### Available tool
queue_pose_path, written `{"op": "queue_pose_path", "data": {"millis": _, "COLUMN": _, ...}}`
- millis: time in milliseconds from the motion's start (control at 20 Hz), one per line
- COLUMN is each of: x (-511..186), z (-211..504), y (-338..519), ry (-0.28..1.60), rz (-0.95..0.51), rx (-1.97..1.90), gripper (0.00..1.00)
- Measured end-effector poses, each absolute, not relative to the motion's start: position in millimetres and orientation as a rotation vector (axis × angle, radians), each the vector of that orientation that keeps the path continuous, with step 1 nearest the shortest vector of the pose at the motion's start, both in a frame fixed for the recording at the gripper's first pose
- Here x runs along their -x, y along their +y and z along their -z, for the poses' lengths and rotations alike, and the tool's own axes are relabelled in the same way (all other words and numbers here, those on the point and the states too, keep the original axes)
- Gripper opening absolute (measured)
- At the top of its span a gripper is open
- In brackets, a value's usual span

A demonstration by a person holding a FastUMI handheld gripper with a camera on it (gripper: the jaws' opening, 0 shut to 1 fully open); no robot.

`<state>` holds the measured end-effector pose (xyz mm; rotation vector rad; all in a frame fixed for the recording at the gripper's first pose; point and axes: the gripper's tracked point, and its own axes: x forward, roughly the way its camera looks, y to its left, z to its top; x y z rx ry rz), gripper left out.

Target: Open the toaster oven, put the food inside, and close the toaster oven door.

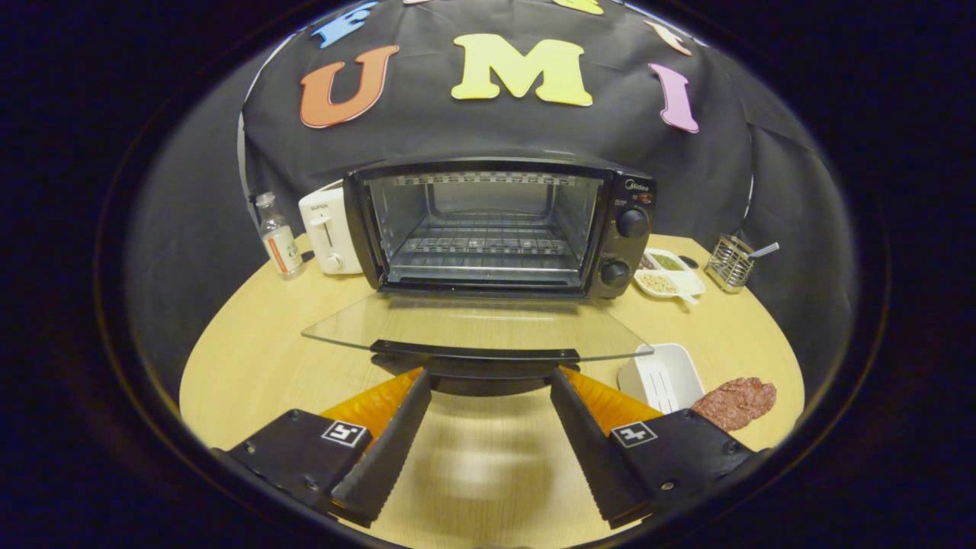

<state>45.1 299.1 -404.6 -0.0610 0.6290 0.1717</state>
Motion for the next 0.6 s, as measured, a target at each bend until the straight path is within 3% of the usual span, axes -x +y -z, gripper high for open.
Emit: {"op": "queue_pose_path", "data": {"millis": 600, "x": -37.9, "z": 458.1, "y": 295.2, "ry": 0.784, "rz": -0.183, "rx": 0.025, "gripper": 1.0}}
